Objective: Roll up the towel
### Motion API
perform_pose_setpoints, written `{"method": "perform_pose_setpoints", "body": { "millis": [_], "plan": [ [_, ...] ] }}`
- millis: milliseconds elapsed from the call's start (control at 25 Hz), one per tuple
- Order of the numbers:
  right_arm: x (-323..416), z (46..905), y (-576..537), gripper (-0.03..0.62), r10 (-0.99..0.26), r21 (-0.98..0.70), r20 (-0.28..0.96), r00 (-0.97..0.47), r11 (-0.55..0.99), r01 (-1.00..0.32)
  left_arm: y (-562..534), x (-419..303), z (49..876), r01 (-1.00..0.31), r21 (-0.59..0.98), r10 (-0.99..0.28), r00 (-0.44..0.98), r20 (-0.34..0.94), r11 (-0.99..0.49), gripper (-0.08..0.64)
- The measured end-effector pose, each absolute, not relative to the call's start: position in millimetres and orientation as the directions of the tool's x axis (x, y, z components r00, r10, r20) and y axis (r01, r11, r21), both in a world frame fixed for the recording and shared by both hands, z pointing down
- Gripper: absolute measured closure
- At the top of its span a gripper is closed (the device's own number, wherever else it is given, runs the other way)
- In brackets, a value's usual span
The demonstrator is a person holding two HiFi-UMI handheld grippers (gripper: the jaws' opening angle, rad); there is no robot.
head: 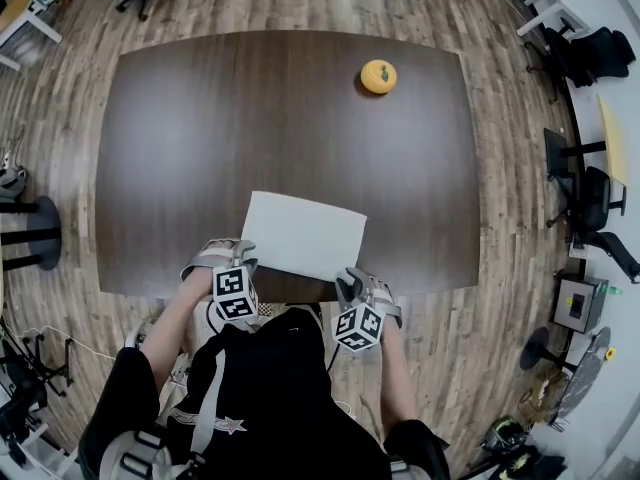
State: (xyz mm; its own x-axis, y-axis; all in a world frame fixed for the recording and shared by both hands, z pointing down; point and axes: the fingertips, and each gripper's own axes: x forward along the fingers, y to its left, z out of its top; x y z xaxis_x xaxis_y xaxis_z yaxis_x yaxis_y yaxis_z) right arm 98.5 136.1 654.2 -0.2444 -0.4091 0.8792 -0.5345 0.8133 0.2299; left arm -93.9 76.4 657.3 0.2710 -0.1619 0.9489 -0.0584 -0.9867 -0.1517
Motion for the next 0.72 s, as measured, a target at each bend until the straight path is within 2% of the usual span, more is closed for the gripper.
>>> {"method": "perform_pose_setpoints", "body": {
  "millis": [720],
  "plan": [
    [91.8,686.4,159.9,0.462,-0.322,0.162,0.914,-0.246,0.847,-0.507,101.8,-99.3,686.4,-0.058,-0.07,-0.082,0.243,0.967,-0.996,0.414]
  ]
}}
